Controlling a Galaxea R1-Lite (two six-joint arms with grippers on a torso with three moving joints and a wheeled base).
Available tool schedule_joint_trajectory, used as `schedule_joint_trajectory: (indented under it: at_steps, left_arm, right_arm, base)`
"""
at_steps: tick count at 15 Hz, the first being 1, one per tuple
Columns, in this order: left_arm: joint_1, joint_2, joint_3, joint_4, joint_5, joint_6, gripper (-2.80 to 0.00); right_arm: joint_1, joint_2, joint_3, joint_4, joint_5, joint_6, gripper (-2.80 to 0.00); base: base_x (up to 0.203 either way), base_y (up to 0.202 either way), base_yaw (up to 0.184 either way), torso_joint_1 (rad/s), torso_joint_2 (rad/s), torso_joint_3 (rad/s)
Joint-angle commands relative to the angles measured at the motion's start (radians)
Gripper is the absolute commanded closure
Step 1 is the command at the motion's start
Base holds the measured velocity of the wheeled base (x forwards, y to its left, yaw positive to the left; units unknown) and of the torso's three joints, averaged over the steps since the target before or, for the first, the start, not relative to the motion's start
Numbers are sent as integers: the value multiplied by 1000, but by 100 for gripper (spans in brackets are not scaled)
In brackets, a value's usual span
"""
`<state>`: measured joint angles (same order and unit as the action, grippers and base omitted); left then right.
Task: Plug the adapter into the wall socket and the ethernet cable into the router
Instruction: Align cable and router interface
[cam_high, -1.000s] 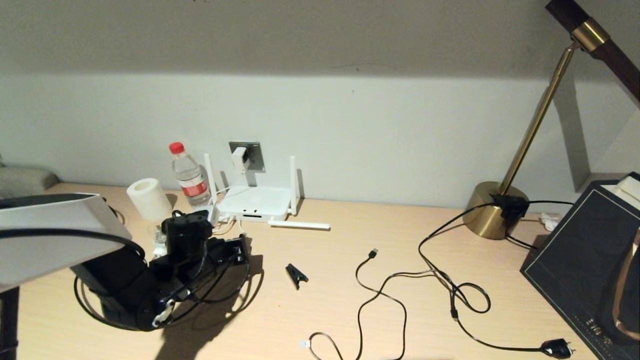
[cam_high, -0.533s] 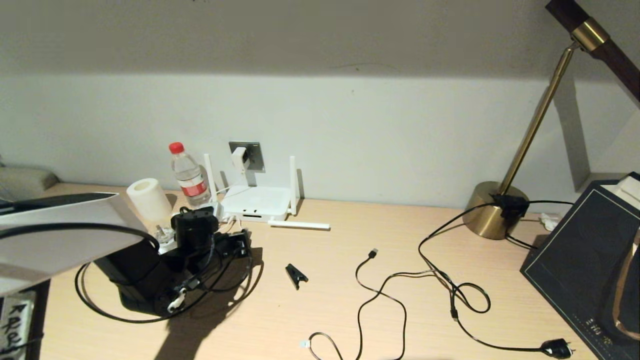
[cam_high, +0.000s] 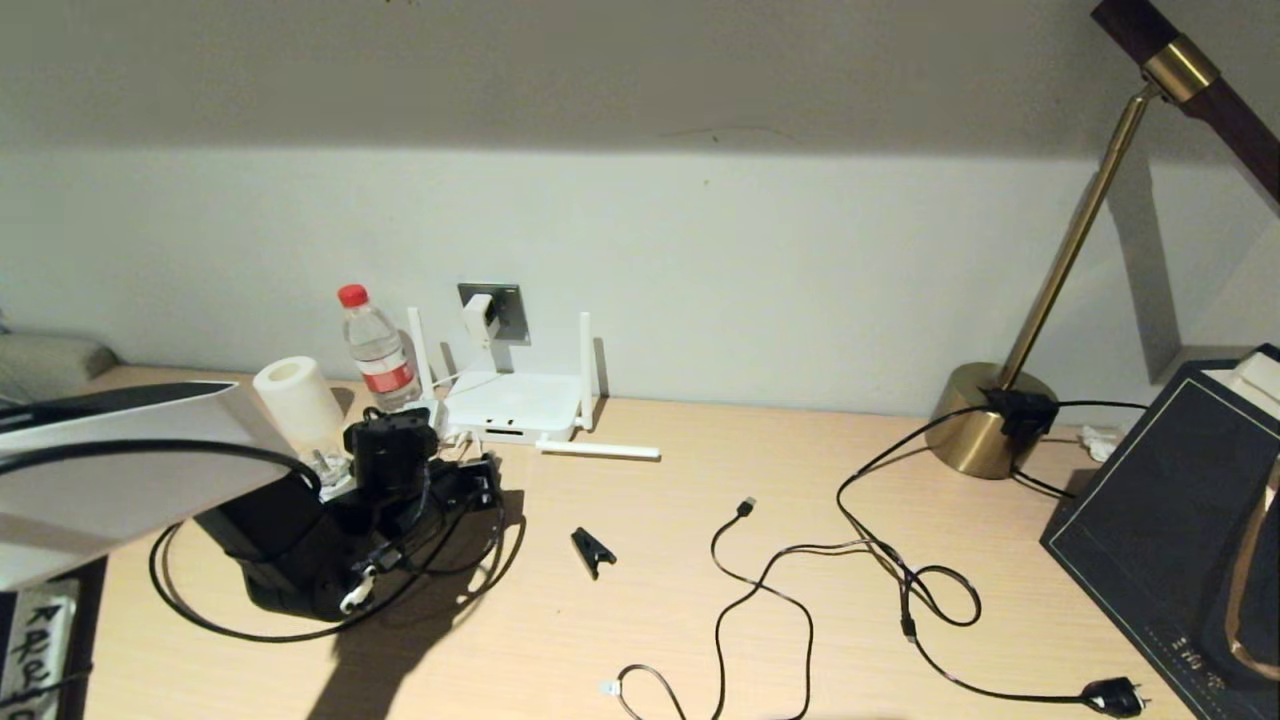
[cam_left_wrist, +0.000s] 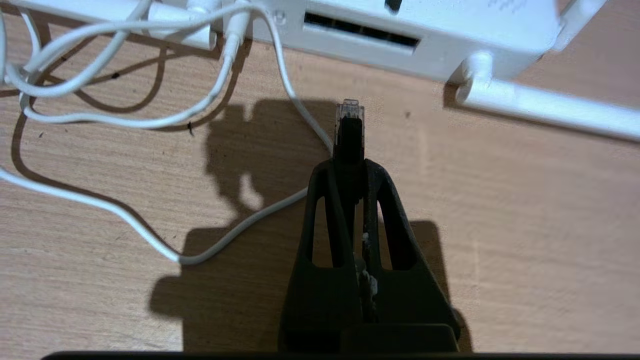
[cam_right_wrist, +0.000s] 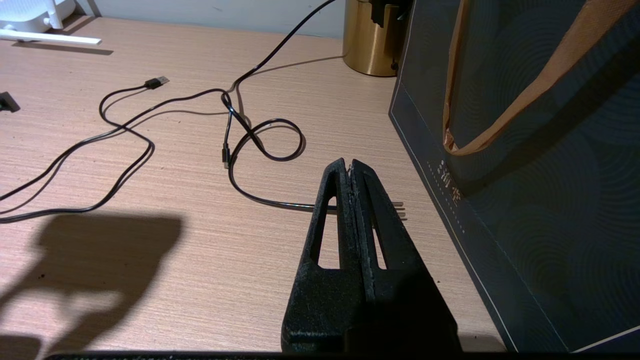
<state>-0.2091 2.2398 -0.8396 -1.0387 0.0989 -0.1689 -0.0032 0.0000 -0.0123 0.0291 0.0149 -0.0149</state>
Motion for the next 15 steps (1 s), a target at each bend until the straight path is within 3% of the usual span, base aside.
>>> schedule_joint_trajectory:
  at_steps: [1,7,15]
  left_arm:
    - [13,-6,-9,17,-5,31,0]
    - [30,-12,-15,33,-38,125,0]
    - [30,3,-51,52,-50,129,0]
  right_arm:
    - [0,2,0,0,0,0,0]
    - [0,2,0,0,0,0,0]
    - [0,2,0,0,0,0,0]
  base:
    - [0,0,0,0,0,0]
    - [0,0,0,0,0,0]
    - [0,0,0,0,0,0]
